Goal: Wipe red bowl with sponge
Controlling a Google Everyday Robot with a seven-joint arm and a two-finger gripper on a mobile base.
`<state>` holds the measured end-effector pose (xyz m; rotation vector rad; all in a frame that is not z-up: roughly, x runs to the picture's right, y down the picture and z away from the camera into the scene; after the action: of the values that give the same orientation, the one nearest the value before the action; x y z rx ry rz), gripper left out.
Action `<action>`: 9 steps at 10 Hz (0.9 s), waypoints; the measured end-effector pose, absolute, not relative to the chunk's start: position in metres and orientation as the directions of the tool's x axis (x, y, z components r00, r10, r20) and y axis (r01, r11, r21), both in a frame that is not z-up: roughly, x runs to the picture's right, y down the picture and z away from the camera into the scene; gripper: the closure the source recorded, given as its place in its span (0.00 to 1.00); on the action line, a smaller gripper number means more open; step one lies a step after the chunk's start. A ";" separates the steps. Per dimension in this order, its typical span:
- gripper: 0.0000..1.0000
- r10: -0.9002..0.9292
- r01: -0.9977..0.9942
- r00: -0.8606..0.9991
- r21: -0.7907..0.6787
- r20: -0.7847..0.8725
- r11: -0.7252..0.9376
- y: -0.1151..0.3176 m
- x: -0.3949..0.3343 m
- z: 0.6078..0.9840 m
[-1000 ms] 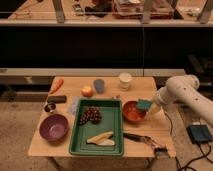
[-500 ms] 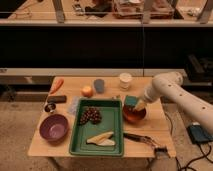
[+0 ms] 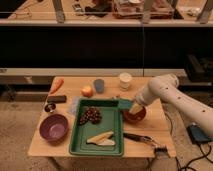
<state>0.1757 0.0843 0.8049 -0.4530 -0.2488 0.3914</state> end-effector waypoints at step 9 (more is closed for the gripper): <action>1.00 0.477 -0.432 0.879 -0.440 -0.008 0.788 0.085 0.264 0.829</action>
<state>0.2638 0.0850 0.8286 -0.4477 -0.1053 0.4904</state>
